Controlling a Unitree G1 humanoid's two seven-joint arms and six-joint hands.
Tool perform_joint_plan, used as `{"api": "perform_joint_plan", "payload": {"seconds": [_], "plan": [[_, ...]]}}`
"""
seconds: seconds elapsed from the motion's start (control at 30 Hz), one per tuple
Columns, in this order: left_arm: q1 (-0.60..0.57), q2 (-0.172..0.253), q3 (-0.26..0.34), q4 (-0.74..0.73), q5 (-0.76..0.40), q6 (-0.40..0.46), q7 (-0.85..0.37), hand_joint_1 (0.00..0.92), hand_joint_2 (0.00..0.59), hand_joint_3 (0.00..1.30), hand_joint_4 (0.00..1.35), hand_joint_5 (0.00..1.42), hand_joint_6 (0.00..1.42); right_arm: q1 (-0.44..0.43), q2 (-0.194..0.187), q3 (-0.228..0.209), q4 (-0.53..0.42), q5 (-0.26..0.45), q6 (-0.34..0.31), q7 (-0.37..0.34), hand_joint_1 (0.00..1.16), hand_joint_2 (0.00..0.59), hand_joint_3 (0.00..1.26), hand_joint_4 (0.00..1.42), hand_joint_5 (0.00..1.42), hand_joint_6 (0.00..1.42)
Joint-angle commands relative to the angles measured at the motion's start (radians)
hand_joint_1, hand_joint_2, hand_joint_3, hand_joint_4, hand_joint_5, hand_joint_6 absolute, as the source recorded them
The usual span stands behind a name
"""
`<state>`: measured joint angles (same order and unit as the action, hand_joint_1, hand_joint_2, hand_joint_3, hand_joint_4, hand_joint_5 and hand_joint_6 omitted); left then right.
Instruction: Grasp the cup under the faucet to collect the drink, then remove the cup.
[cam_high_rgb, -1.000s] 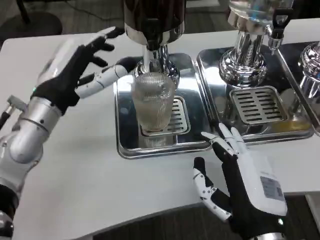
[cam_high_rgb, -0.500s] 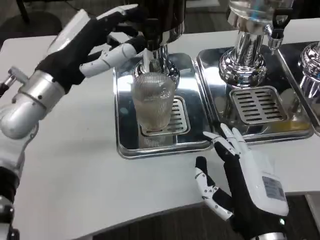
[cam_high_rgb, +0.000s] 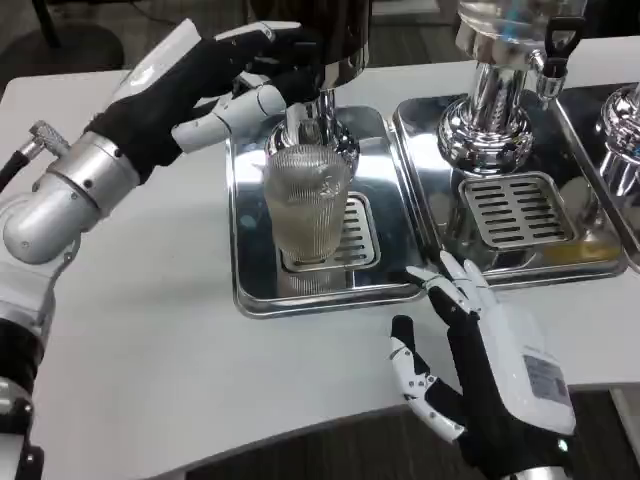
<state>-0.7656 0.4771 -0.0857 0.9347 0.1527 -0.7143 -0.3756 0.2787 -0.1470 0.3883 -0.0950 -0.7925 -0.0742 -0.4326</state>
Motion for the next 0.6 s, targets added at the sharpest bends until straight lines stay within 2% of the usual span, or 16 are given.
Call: {"api": "perform_joint_plan", "payload": {"seconds": [0.03,0.17,0.3,0.37,0.4,0.47,0.53,0.6], "plan": [[0.027,0.028,0.008,-0.051,-0.022,-0.009,-0.051,0.037,0.085,0.28,0.26,0.33,0.58,-0.016,0.009,-0.006,0.015,0.016,-0.012,-0.009,0.44,0.531,0.32,0.1,0.07,0.2],[0.063,0.047,0.019,-0.103,-0.048,-0.008,-0.082,0.027,0.084,0.29,0.27,0.33,0.58,-0.035,0.013,-0.02,0.026,0.057,-0.016,0.009,0.44,0.531,0.32,0.1,0.07,0.2],[0.083,0.058,0.027,-0.138,-0.054,0.001,-0.097,0.023,0.084,0.29,0.27,0.33,0.58,-0.057,0.019,-0.059,0.041,0.166,-0.036,0.058,0.44,0.53,0.32,0.1,0.07,0.2],[0.09,0.063,0.031,-0.149,-0.058,0.004,-0.106,0.022,0.084,0.29,0.27,0.33,0.58,-0.068,0.02,-0.073,0.045,0.191,-0.038,0.068,0.44,0.52,0.32,0.1,0.08,0.2],[0.091,0.064,0.032,-0.152,-0.059,0.006,-0.109,0.022,0.084,0.29,0.27,0.33,0.58,-0.078,0.021,-0.083,0.051,0.214,-0.04,0.081,0.45,0.472,0.31,0.1,0.09,0.22],[0.097,0.066,0.035,-0.16,-0.061,0.007,-0.112,0.022,0.084,0.29,0.27,0.33,0.58,-0.103,0.024,-0.099,0.065,0.259,-0.049,0.108,0.45,0.446,0.3,0.1,0.1,0.22],[0.104,0.069,0.036,-0.17,-0.063,0.008,-0.113,0.022,0.084,0.29,0.27,0.33,0.58,-0.13,0.027,-0.116,0.083,0.309,-0.059,0.138,0.48,0.348,0.27,0.1,0.14,0.25],[0.106,0.07,0.034,-0.169,-0.066,0.014,-0.118,0.021,0.084,0.29,0.28,0.33,0.58,-0.158,0.027,-0.13,0.096,0.338,-0.056,0.164,0.49,0.314,0.25,0.1,0.14,0.27]]}}
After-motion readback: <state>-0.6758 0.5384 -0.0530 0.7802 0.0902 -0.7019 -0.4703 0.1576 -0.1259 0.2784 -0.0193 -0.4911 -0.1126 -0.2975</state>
